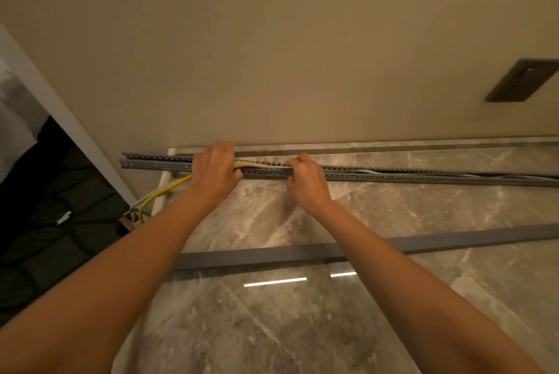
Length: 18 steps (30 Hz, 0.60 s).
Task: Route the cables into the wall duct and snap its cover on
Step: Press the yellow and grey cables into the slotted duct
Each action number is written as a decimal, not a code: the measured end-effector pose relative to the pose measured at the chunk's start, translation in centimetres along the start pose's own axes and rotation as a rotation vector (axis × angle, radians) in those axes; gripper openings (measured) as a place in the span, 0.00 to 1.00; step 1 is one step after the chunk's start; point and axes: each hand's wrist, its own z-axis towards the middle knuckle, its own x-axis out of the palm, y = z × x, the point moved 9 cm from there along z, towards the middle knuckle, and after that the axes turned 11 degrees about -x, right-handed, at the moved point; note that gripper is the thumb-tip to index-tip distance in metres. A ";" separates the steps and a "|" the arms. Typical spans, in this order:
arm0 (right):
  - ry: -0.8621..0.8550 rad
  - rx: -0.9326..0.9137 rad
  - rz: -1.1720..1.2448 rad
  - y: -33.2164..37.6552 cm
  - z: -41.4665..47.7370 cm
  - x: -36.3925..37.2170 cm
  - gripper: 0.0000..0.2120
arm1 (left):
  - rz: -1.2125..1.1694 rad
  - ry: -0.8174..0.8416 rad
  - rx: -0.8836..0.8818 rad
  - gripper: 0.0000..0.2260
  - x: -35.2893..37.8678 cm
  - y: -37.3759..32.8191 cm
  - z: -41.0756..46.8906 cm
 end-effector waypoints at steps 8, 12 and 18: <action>-0.061 0.051 0.114 6.2 2.3 3.5 0.19 | 0.038 0.137 0.075 0.13 2.5 6.4 1.1; -0.116 0.199 0.132 6.5 2.0 3.6 0.16 | -0.194 0.248 0.026 0.18 3.0 8.3 2.1; -0.095 0.286 0.094 6.2 1.6 3.5 0.10 | -0.335 0.381 0.071 0.23 3.1 8.3 3.8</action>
